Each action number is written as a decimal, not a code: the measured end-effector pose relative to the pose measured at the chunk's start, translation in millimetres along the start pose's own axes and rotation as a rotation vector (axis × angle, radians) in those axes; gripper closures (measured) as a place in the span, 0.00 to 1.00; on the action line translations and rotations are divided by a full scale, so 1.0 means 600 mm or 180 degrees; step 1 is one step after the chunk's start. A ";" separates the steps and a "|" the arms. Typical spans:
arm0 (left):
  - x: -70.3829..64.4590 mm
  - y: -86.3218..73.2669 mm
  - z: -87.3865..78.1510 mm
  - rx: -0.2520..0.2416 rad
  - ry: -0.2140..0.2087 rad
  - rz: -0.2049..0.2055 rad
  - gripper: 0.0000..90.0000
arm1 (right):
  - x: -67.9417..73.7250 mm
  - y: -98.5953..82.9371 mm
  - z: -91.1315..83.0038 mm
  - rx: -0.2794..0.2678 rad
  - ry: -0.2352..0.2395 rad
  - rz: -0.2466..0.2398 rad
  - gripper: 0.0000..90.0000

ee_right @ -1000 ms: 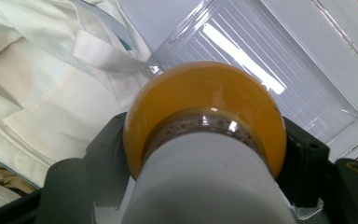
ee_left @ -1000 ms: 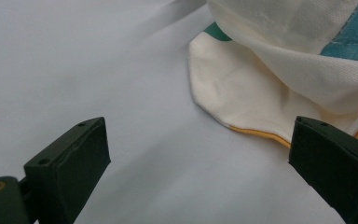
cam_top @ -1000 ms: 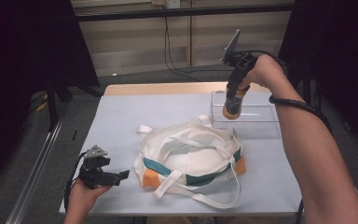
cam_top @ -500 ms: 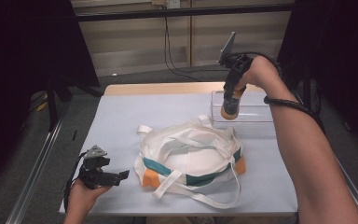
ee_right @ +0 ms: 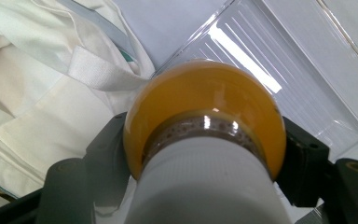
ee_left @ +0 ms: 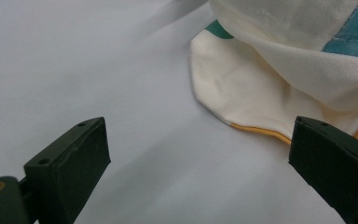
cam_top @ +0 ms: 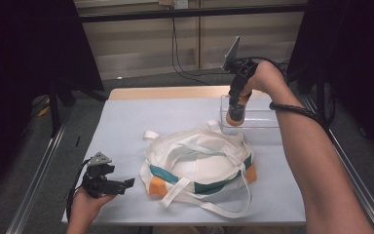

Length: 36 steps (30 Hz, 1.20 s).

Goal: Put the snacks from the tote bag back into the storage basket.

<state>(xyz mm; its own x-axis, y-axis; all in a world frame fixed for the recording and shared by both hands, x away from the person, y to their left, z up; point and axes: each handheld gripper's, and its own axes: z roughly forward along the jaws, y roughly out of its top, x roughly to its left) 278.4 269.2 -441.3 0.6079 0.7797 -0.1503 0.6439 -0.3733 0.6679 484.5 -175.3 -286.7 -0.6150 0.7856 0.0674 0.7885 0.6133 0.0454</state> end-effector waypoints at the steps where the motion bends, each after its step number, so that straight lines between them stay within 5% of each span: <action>1: 0.000 0.000 0.000 0.0000 0.0000 0.0000 0.05 | 0.001 0.001 0.001 -0.0003 0.0002 0.0005 0.34; 36: 0.002 -0.001 -0.002 0.0007 -0.0003 0.0027 0.05 | 0.006 0.016 0.034 0.0049 -0.0004 -0.0063 0.34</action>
<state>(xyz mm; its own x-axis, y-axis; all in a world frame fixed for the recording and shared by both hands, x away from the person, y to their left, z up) 278.0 271.0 -440.9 0.6137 0.7760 -0.1452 0.6397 -0.3809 0.6676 489.6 -165.0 -306.2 -0.6306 0.7734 0.0652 0.7759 0.6300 0.0315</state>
